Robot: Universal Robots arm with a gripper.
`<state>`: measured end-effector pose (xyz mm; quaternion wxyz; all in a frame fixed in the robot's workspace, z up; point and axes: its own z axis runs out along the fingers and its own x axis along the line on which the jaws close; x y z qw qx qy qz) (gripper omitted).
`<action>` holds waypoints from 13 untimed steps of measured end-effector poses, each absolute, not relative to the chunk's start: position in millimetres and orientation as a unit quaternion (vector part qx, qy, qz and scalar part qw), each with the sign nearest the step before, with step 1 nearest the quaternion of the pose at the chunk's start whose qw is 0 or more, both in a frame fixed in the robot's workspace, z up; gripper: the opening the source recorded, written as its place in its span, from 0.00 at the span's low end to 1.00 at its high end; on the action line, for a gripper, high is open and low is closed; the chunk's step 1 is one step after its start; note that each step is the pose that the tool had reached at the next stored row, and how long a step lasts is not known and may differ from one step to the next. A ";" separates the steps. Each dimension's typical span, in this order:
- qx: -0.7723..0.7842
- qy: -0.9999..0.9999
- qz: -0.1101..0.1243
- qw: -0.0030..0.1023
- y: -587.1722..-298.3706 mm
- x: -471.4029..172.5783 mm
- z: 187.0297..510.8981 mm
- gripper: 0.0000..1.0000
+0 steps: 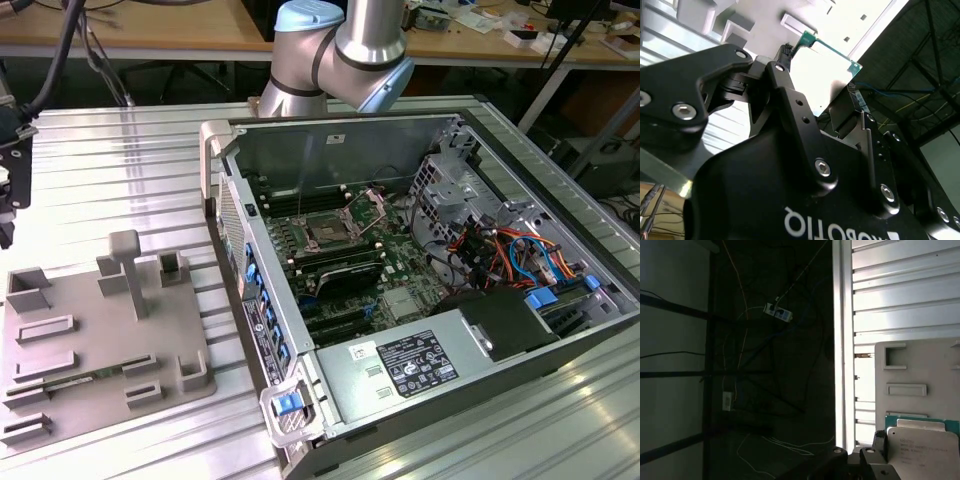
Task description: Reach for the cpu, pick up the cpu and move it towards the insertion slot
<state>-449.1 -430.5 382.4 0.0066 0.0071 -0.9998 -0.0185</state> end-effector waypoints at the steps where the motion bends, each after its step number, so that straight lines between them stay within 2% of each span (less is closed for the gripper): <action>1: 0.007 -1.000 -0.019 0.007 -430.5 -449.2 383.4 0.55; 13: 0.007 -1.000 -0.018 0.007 -430.5 -445.6 386.2 0.55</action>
